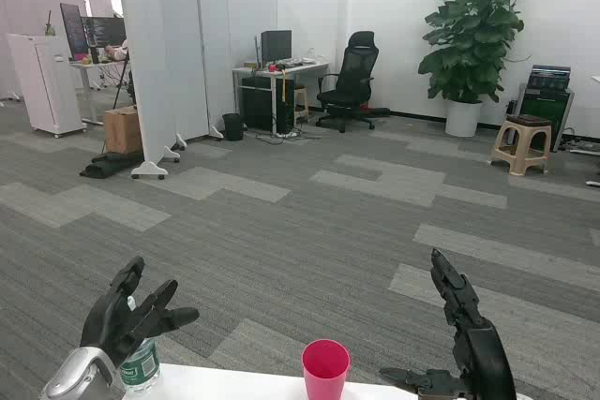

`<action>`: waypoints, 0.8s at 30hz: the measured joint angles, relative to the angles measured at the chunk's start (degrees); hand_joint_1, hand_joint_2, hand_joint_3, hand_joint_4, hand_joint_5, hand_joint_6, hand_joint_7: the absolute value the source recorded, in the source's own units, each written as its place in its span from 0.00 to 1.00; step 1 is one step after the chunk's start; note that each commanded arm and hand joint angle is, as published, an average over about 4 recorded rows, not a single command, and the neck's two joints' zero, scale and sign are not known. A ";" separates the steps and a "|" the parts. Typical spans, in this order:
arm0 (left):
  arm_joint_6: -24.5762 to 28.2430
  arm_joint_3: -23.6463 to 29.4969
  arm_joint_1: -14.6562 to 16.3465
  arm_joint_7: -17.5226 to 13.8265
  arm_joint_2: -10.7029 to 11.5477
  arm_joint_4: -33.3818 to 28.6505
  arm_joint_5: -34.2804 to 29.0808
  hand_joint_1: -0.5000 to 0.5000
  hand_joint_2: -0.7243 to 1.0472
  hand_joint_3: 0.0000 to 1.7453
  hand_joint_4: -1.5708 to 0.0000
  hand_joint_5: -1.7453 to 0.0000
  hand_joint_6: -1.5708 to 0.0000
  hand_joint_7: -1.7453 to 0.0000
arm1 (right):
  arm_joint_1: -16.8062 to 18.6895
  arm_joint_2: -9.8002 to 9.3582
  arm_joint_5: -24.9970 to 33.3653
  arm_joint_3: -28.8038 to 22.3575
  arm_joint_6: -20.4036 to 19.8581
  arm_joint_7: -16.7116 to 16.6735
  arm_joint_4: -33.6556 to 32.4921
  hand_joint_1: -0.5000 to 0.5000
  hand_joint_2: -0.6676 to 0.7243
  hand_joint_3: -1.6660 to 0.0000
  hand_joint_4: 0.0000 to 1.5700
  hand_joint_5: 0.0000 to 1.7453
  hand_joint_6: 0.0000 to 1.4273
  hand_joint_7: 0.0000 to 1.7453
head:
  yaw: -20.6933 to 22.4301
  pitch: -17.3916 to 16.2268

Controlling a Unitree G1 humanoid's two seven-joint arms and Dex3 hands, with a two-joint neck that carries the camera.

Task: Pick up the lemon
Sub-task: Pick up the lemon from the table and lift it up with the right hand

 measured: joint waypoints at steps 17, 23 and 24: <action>-0.18 1.56 1.54 -0.07 -0.02 -0.35 -0.01 1.00 0.95 0.04 0.98 1.00 1.00 1.00 | -0.23 -0.04 0.02 0.79 0.27 -0.54 0.43 0.29 0.45 0.86 0.00 0.17 0.00 0.00 | -0.35 0.05; -0.18 1.57 1.54 -0.07 -0.02 -0.35 -0.01 1.00 0.95 0.05 0.98 1.00 1.00 1.00 | -0.23 -0.04 0.02 0.80 0.27 -0.54 0.45 0.29 0.45 0.86 0.00 0.17 0.00 0.00 | -0.34 -0.11; -0.18 1.58 1.54 -0.07 -0.02 -0.35 -0.01 1.00 0.95 0.05 0.98 1.00 1.00 1.00 | -0.23 -0.04 0.02 0.81 0.27 -0.54 0.46 0.29 0.45 0.86 0.00 0.17 0.00 0.00 | -0.67 -3.27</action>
